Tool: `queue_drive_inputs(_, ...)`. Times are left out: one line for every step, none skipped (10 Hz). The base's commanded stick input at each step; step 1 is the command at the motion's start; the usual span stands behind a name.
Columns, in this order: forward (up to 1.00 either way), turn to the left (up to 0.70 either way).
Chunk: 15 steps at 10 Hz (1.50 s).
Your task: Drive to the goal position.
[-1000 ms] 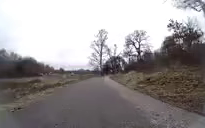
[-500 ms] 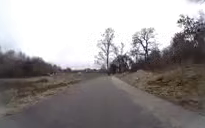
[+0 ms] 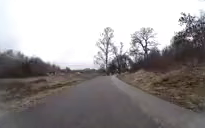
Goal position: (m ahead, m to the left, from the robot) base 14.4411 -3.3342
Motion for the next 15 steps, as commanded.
queue_drive_inputs(1.0, 0.0)
queue_drive_inputs(1.0, 0.0)
queue_drive_inputs(1.0, 0.0)
queue_drive_inputs(1.0, 0.0)
queue_drive_inputs(1.0, 0.0)
queue_drive_inputs(1.0, 0.0)
queue_drive_inputs(1.0, 0.0)
queue_drive_inputs(1.0, 0.0)
queue_drive_inputs(1.0, 0.0)
queue_drive_inputs(1.0, 0.0)
queue_drive_inputs(1.0, 0.0)
queue_drive_inputs(1.0, 0.0)
queue_drive_inputs(1.0, 0.0)
queue_drive_inputs(1.0, 0.0)
queue_drive_inputs(1.0, 0.0)
